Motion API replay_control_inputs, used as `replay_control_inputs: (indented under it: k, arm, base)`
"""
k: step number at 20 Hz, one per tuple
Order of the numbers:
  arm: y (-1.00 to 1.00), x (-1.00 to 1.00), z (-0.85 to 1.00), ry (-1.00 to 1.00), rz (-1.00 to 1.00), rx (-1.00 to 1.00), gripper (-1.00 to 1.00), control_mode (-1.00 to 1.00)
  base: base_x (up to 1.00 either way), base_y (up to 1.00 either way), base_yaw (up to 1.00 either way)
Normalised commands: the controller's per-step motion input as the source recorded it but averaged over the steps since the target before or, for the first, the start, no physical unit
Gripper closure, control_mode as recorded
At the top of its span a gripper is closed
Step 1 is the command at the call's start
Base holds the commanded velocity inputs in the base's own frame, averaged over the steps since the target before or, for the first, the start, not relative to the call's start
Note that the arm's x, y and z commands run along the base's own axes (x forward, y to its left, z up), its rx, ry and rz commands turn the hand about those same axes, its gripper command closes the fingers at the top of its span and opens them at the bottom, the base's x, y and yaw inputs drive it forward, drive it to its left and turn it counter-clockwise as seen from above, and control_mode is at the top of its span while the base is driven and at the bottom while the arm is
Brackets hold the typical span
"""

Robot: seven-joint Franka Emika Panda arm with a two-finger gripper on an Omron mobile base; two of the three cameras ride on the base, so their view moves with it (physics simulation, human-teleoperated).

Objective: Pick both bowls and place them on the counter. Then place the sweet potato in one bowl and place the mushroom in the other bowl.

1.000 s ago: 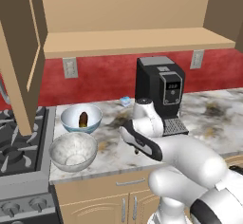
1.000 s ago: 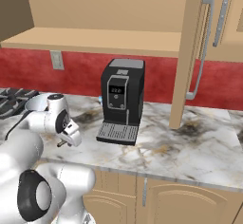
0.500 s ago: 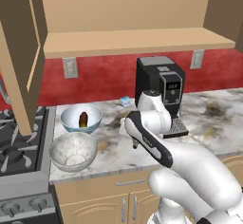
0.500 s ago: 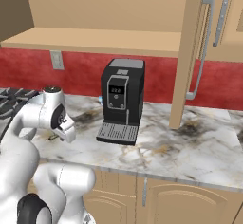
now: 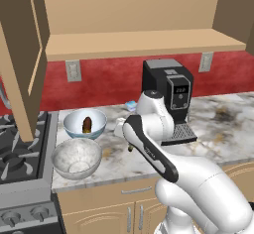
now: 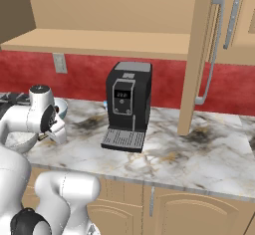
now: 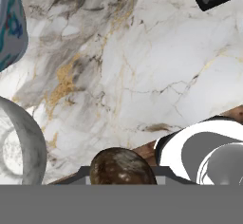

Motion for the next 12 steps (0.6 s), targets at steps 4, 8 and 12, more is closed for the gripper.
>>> replay_control_inputs:
  k: [4,8,12]
  arm:
    - [0.58,0.03,0.25,0.0,0.0,0.0,1.0,-1.0]
    - [0.58,0.11,0.26,0.0,0.0,0.0,1.0,-1.0]
    - [0.58,0.09,0.26,0.0,0.0,0.0,1.0,-1.0]
  base:
    - [0.0,0.0,0.0]
    - [0.0,0.0,0.0]
    - [0.0,0.0,0.0]
